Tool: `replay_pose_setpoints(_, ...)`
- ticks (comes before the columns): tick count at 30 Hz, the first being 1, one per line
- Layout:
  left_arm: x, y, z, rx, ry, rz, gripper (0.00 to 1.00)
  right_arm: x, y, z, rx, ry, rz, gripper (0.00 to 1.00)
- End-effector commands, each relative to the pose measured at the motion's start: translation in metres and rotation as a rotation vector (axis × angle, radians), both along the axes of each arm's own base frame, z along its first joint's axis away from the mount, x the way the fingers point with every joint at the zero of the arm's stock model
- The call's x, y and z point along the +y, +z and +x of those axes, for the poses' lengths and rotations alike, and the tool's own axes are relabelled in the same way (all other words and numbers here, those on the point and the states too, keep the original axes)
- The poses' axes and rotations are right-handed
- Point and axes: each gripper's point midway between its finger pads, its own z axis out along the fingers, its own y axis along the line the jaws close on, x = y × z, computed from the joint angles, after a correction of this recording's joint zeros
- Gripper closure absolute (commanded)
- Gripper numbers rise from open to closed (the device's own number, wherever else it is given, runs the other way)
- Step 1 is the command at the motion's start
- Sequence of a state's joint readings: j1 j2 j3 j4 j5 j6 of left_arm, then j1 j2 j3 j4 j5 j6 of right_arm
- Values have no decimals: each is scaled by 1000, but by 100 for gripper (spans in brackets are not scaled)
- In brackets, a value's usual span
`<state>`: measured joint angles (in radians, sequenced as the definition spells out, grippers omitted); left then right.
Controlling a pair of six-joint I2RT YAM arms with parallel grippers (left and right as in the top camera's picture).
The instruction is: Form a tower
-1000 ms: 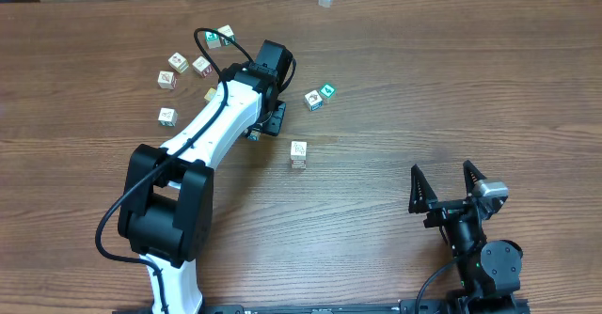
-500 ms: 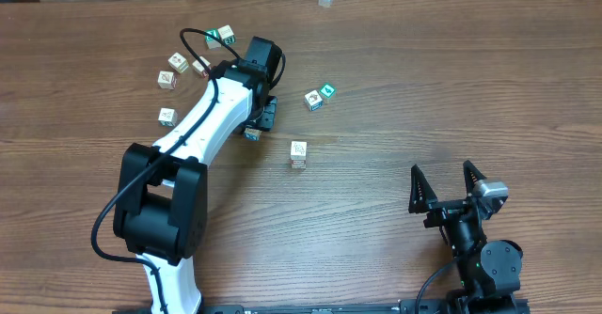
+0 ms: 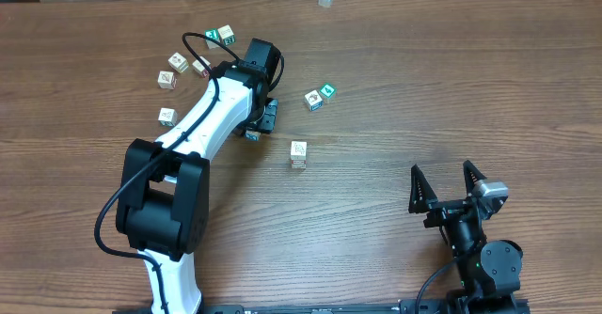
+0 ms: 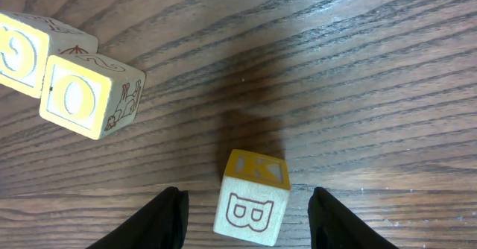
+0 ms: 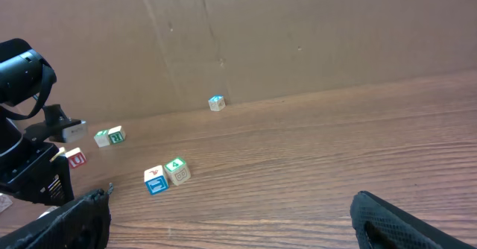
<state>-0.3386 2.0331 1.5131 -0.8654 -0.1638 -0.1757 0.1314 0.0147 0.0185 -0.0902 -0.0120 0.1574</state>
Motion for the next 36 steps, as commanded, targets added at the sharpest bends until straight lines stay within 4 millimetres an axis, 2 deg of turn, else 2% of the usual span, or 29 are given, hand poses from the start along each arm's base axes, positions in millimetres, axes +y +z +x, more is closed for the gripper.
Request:
replay_pose_setpoints(1,1,-13,-5,40,-21,2,50,-1,-1,0,-6,-3,6,0)
replay_pose_setpoints(5,1,-20,-5,53,-21,6,50,-1,-1,0,-6,-3,6,0)
replay_pose_setpoints(9,1,-37,-10,96,-26,13,51,-1,-1,0,-6,-3,6,0)
replay_pose_setpoints(11,1,-42,-11,110,-41,17,54,-1,-1,0,-6,-3,6,0)
replay_pose_setpoints(30,1,-42,-10,103,-31,13,69,-1,-1,0,-6,-3,6,0)
replay_pose_setpoints(36,1,-41,-10,104,-32,13,69,-1,-1,0,-6,-3,6,0)
